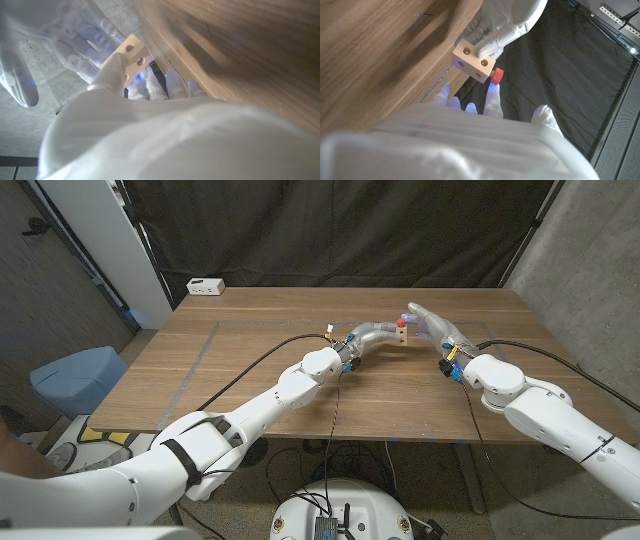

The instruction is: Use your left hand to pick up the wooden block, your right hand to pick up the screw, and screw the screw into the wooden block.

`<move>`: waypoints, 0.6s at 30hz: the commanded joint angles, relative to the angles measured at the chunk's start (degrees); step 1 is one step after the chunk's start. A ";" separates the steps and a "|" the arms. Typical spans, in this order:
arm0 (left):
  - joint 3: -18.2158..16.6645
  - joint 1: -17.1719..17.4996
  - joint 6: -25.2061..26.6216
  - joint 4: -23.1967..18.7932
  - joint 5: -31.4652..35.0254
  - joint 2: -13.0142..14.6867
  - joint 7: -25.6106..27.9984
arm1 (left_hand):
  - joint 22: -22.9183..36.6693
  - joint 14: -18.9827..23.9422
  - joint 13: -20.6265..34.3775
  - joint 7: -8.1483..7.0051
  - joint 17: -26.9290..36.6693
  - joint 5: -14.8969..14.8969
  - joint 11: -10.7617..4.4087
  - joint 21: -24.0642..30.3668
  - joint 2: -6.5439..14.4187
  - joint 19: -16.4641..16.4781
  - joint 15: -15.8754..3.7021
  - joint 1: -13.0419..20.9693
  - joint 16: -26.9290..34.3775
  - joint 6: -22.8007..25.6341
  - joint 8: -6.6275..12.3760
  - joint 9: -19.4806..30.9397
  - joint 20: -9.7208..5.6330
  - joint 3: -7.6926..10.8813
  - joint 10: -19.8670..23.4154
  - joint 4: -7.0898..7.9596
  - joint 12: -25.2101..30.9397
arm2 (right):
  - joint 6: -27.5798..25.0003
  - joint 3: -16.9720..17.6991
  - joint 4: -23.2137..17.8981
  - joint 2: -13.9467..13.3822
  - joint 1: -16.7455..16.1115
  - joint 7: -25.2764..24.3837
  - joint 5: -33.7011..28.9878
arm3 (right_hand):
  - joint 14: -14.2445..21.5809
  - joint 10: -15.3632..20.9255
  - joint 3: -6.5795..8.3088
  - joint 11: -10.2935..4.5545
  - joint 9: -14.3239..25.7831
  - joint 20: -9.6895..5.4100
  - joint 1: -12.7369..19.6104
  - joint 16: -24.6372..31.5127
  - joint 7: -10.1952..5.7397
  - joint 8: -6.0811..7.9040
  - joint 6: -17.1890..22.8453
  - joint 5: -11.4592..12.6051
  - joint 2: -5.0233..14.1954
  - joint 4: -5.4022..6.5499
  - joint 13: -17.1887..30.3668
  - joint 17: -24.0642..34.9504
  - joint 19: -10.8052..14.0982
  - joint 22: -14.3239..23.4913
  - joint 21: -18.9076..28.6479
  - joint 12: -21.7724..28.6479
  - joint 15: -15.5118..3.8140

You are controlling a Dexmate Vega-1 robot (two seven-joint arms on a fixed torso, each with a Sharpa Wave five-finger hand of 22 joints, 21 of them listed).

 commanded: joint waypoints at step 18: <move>-0.03 0.14 0.11 -0.25 -0.19 0.18 -0.25 | 0.34 0.13 0.21 4.37 0.13 0.39 -0.26 0.13 4.26 0.34 0.19 -3.47 0.24 5.02 0.61 0.05 -0.03 5.33 0.53 4.99 0.24 | -0.94 0.28 -1.40 -0.91 -0.87 -0.71 0.30 | -5.25 -2.93 0.27 -0.28 0.14 0.40 -0.32 0.62 0.23 0.89 3.14 0.44 0.33 0.24 0.05 -0.11 -0.08 0.32 0.53 0.95 -0.15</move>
